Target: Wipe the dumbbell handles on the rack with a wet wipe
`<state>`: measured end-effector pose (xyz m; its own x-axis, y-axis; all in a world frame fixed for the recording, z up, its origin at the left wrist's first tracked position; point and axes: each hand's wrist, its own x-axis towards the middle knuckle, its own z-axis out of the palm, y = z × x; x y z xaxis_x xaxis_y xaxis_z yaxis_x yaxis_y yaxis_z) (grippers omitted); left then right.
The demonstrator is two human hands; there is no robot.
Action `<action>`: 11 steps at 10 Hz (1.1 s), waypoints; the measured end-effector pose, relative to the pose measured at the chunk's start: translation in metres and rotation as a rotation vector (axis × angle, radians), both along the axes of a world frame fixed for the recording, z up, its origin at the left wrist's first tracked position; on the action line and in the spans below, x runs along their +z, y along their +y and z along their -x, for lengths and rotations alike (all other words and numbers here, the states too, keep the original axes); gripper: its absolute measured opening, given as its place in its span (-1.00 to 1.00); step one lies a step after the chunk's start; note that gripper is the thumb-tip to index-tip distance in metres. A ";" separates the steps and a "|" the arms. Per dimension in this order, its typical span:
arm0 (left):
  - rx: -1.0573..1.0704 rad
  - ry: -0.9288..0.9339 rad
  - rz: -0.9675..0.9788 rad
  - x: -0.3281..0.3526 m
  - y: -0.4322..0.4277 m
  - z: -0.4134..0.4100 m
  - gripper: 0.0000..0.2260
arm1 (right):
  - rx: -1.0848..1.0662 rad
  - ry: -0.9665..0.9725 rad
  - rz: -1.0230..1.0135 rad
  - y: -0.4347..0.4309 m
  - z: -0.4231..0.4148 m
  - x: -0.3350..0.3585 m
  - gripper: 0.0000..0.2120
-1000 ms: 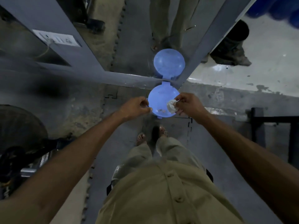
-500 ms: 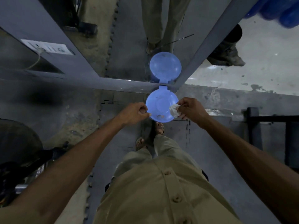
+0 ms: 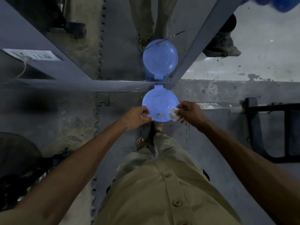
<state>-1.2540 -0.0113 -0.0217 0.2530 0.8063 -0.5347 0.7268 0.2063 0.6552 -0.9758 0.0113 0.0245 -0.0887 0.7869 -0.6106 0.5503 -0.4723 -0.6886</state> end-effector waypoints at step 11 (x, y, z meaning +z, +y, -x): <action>0.041 0.036 0.087 -0.003 0.011 0.012 -0.75 | -0.289 -0.049 0.197 0.012 0.030 -0.115 -0.77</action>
